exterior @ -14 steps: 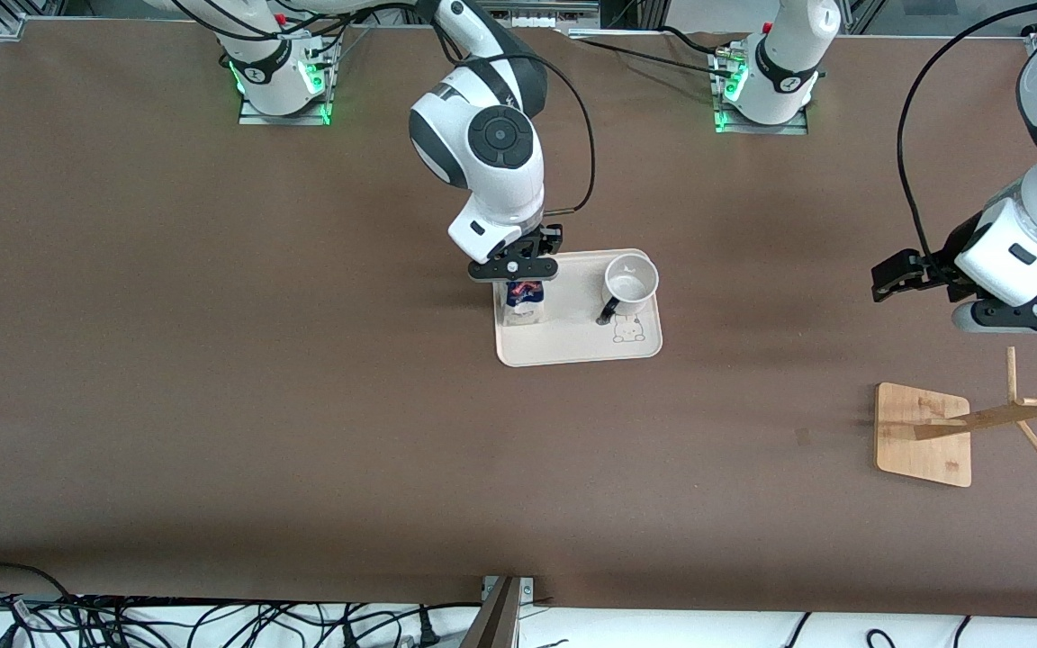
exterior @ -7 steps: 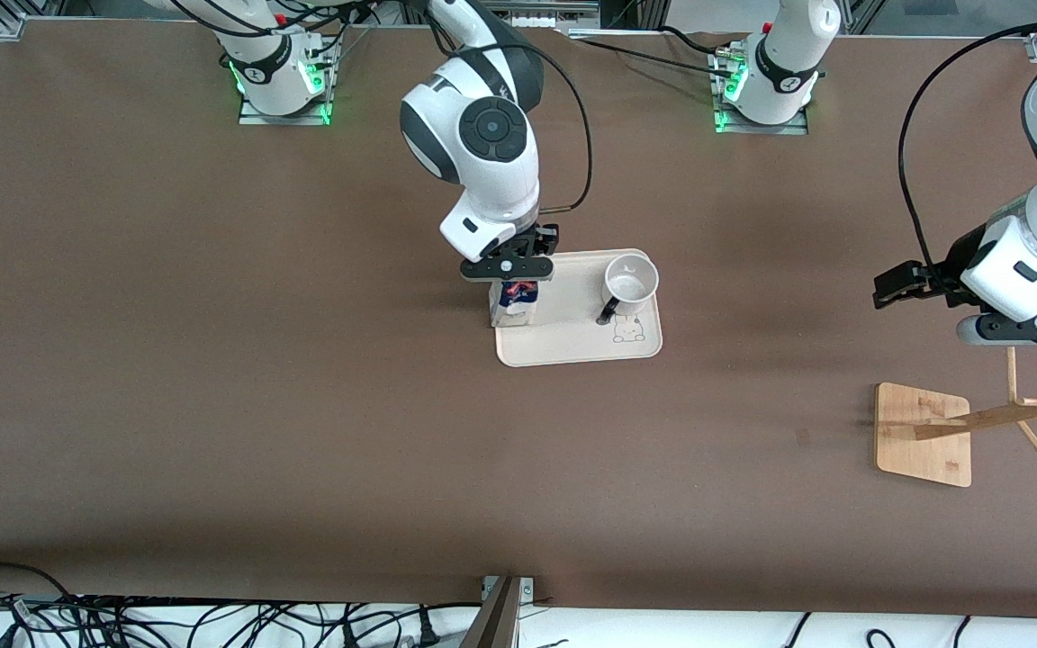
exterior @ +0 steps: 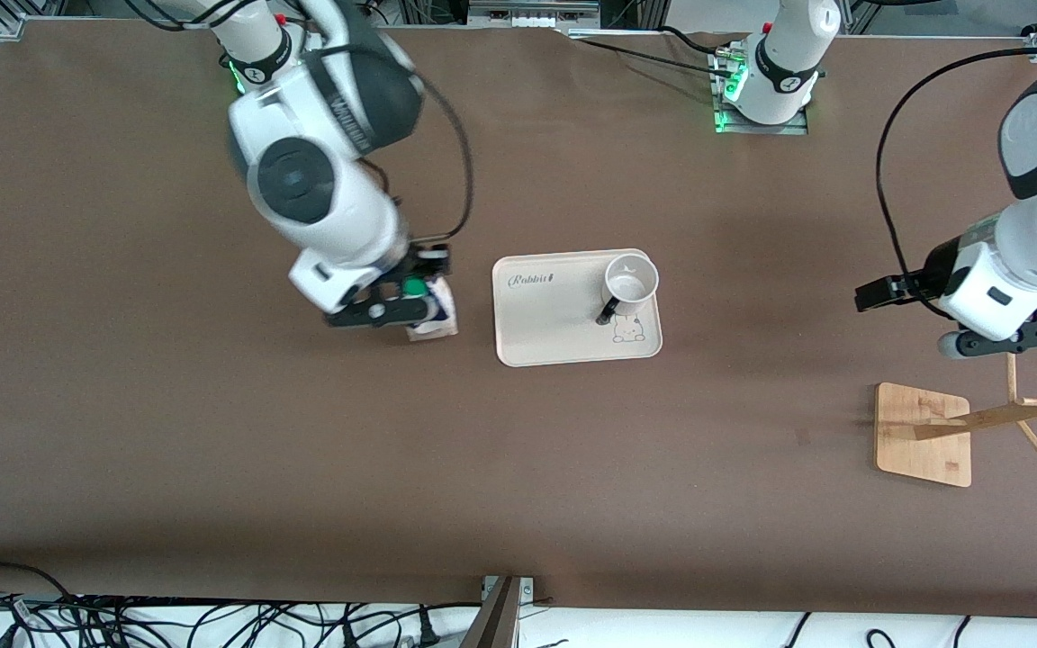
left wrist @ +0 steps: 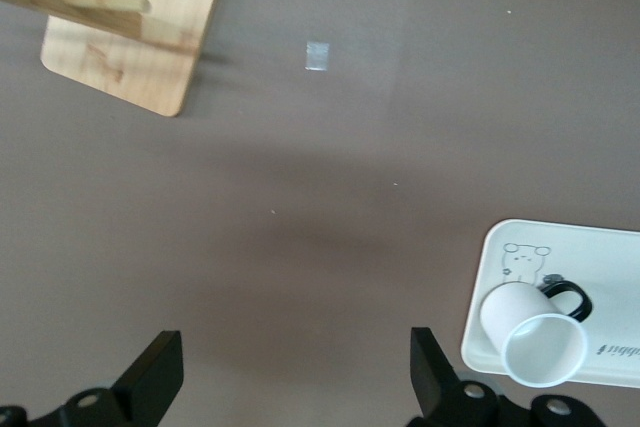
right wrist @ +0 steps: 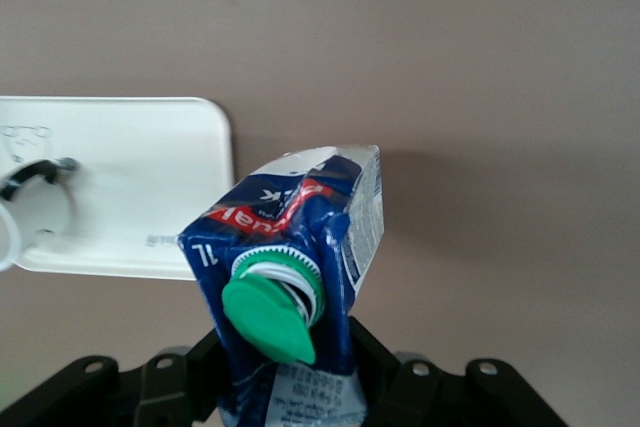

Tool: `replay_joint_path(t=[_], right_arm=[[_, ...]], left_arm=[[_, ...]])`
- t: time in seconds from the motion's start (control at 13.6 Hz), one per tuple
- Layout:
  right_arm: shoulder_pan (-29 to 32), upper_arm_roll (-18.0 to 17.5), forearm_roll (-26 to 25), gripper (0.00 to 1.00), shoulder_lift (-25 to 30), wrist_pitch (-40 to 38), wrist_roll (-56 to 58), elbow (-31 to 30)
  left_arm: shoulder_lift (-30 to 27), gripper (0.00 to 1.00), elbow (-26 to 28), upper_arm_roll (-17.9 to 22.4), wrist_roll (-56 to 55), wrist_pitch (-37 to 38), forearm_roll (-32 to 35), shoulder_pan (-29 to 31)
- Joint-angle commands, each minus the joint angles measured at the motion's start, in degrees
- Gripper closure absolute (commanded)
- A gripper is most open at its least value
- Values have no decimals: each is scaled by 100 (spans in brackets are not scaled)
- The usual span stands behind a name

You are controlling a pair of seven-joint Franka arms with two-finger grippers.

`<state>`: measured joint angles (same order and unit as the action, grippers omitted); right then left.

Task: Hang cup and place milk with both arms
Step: 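Carry the carton off the tray while the left gripper reaches the mug, then set the carton on the table while the left gripper grasps the mug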

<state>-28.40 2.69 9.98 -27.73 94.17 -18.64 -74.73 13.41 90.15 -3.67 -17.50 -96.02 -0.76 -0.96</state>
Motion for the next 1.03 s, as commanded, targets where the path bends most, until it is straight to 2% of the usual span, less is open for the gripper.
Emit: replay_joint_path(t=[0.0,0.22,0.37,0.51,0.59,0.73,0.88,0.95], right_arm=[[719,64,153,55,311,-83,1130,-593],[906,678,144,55,697,180,1985,-1479],[906,996,74,55,1171,600,2110,-2331],[906,1233,13,55,1619,1032,2180,-3114],[906,1330,4,55,1700,1190,2215,-3326],[906,1471,-14,54,1709,1454,2320,-3565],[906,1577,-14,54,1762,1840,2391,-3924],[906,1586,-14,54,1814,2042,2426,-4109]], left_arm=[[135,0,-42,-90,-762,4,-91,-377],[205,0,-42,-126,-800,-57,-47,-1088],[354,0,28,-126,-161,-92,-47,-1502],[320,0,492,-160,44,-258,-73,-1591],[328,0,564,-309,-42,-320,-82,-1626],[373,0,905,-529,-34,-871,-56,-1635],[364,0,1554,-652,10,-1793,-47,-1644],[381,0,1793,-836,-25,-2250,-47,-1644]])
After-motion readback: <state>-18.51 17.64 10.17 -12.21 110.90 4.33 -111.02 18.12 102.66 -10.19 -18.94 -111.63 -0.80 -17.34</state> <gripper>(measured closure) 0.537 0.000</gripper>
